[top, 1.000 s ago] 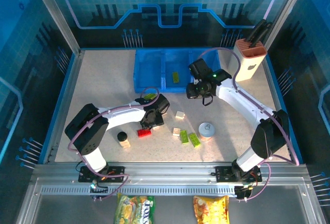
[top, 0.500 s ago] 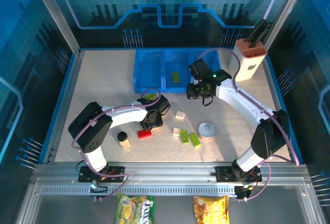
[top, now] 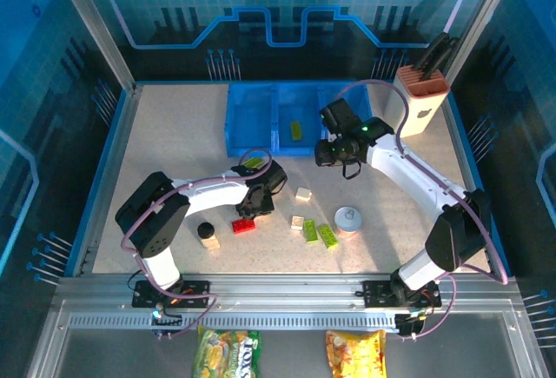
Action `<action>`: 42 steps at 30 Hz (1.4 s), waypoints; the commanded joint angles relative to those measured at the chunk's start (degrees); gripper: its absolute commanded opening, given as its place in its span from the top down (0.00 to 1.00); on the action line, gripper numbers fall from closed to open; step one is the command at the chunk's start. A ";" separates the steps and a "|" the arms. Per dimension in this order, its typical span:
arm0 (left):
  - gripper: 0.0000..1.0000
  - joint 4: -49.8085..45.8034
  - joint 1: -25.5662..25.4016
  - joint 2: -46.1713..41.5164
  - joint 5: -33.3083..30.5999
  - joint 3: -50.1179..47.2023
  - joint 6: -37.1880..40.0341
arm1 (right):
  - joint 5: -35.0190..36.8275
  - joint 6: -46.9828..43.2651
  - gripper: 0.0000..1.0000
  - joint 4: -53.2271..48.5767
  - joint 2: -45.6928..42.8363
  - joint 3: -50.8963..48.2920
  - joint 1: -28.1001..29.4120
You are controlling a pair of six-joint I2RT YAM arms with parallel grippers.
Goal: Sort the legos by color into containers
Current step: Pick up the lego from the center of the table, then place the lego on the lego.
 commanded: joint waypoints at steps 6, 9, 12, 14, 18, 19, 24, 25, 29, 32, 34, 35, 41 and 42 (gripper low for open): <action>0.70 -0.39 -0.34 -1.95 1.98 2.85 5.93 | 1.16 0.57 0.54 -2.42 -2.23 0.06 -0.11; 0.71 -1.22 -0.41 -3.80 2.31 3.77 8.77 | 1.32 0.66 0.54 -2.54 -2.72 -0.56 -0.05; 0.71 -2.74 -0.30 -5.55 2.24 5.49 11.64 | 1.18 0.59 0.54 -2.58 -3.44 -1.90 -0.04; 0.70 -4.74 -0.35 -6.09 1.54 7.36 13.24 | 1.06 0.38 0.54 -2.78 -4.11 -2.88 -0.03; 0.70 -9.29 0.55 -6.60 -0.14 10.98 15.53 | -0.57 -0.55 0.54 -1.96 -6.39 -5.69 0.08; 0.71 -9.63 1.05 -6.64 0.39 11.47 16.13 | -1.03 -0.66 0.54 -1.66 -6.97 -6.29 0.08; 0.72 -10.28 4.48 -7.41 1.35 13.76 19.46 | -2.10 -0.14 0.53 -1.29 -8.80 -9.06 0.21; 0.72 -10.28 5.06 -7.37 1.44 14.36 20.25 | -2.06 0.06 0.53 -1.20 -8.95 -9.46 0.24; 0.72 -10.54 8.81 -6.53 1.85 17.40 24.27 | -1.61 0.56 0.53 -1.42 -9.47 -10.80 0.65; 0.72 -10.22 11.60 -5.11 2.14 19.97 28.09 | -1.12 1.18 0.53 -1.57 -9.75 -11.83 0.93; 0.72 -10.33 13.42 -3.63 2.28 22.06 30.59 | -1.07 1.52 0.53 -1.55 -9.82 -12.37 1.12; 0.72 -10.50 14.30 -2.75 2.54 23.45 31.88 | -1.00 1.67 0.53 -1.62 -9.76 -12.59 1.22; 0.72 -11.23 17.81 4.76 3.27 32.80 37.34 | -0.41 2.23 0.53 -2.16 -9.24 -12.90 1.85; 0.72 -11.49 18.42 6.21 3.52 34.36 38.04 | -0.34 2.34 0.53 -2.24 -9.12 -12.97 2.01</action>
